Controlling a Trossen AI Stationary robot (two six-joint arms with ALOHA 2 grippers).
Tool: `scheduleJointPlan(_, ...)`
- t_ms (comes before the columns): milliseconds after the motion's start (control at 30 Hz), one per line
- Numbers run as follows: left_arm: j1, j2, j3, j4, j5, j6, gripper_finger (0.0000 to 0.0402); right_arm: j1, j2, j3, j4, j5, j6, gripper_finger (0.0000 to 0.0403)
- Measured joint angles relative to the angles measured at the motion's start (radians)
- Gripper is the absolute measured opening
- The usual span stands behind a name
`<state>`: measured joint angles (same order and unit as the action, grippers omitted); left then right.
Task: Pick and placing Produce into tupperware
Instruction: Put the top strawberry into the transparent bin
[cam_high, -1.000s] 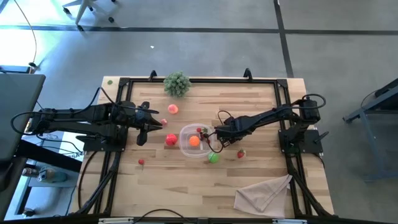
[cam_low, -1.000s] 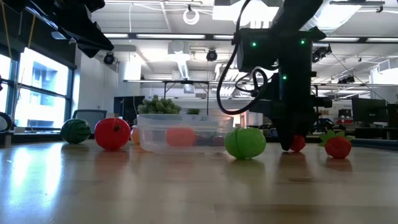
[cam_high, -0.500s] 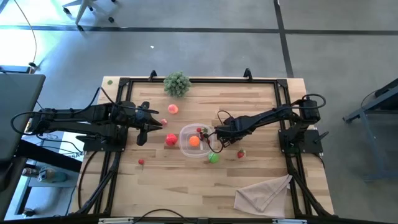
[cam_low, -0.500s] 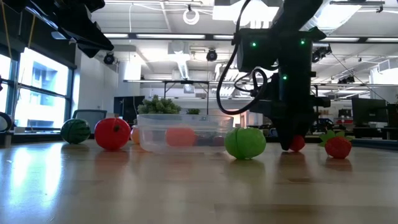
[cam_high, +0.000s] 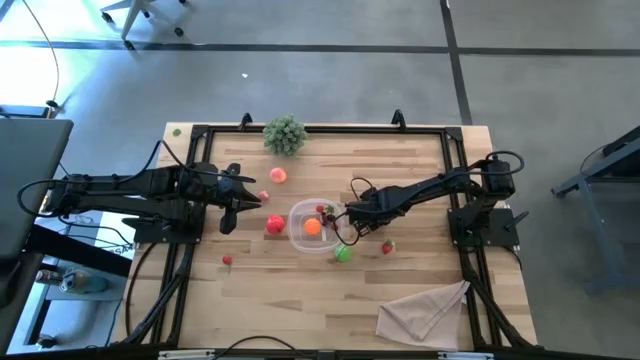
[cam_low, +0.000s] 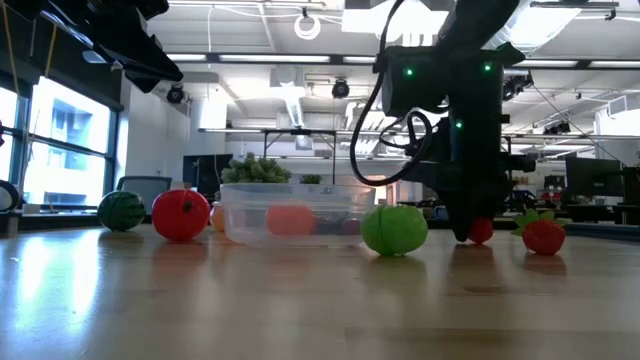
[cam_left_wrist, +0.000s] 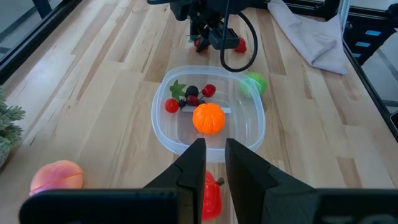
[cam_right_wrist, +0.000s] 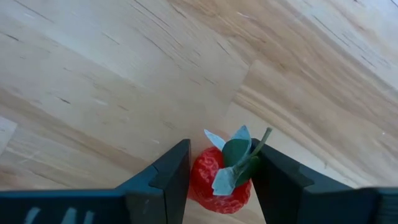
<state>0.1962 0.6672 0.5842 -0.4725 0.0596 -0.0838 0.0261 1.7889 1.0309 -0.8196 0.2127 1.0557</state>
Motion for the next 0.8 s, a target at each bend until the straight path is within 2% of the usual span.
scheduleJointPlan(200, 0.0, 0.0, 0.0, 0.0, 0.0, 0.0, 0.0051, 0.0, 0.0, 0.0, -0.022, 0.02, 0.031, 0.0154)
scheduleJointPlan(500, 0.0, 0.0, 0.0, 0.0, 0.0, 0.0, 0.0051, 0.0, 0.0, 0.0, -0.027, 0.068, 0.05, 0.019)
scheduleJointPlan(800, 0.0, 0.0, 0.0, 0.0, 0.0, 0.0, 0.0051, 0.0, 0.0, 0.0, -0.03, 0.028, 0.127, 0.0197)
